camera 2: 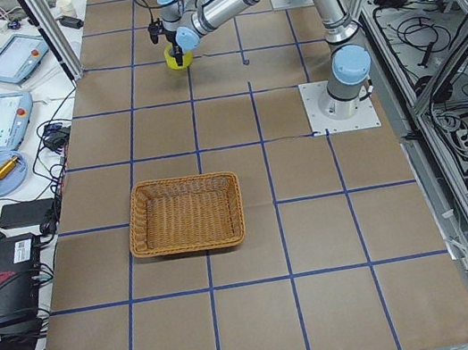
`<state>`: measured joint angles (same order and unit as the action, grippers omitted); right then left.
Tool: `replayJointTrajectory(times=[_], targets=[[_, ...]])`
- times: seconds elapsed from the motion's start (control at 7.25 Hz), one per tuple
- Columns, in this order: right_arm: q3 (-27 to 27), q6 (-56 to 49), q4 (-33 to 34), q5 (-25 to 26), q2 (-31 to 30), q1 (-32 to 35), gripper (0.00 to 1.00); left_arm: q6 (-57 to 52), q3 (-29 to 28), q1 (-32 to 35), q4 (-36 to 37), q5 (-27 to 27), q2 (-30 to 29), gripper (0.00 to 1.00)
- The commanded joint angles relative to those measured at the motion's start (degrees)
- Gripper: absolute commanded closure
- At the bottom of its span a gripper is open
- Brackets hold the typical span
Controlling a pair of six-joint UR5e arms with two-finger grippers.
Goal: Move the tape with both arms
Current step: 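Grasp the yellow tape roll with the left gripper and lift it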
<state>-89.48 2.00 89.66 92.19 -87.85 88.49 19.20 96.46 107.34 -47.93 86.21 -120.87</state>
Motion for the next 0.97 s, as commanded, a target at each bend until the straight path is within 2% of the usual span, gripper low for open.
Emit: replayJointTrajectory(times=[0.0,0.14,0.28,0.41,0.55,0.69,0.83], targets=[[-0.3,0.5,0.1,0.1,0.0,0.3,0.0,0.5,0.0,0.4,0.4,0.1,-0.5,0.71],[0.0,0.5,0.2,0.2,0.0,0.2,0.0,0.6,0.1,0.4,0.2,0.7,-0.3,0.9],[-0.1,0.5,0.6,0.1,0.0,0.2,0.0,0.7,0.0,0.2,-0.3,1.2,1.2,0.94],[-0.4,0.5,3.3,0.1,0.0,0.3,0.0,0.3,-0.7,-0.7,-2.2,4.6,2.7,0.95],[-0.6,0.5,3.0,0.4,0.0,0.3,0.0,0.0,-1.4,-2.6,-5.2,5.4,5.4,0.93],[-0.6,0.3,2.9,2.6,0.0,0.2,0.0,-2.4,-4.2,-7.3,-13.1,6.0,7.6,0.92],[-0.5,0.0,3.6,3.7,0.0,0.2,0.0,-12.0,-5.8,-12.5,-18.6,6.1,9.6,0.95]])
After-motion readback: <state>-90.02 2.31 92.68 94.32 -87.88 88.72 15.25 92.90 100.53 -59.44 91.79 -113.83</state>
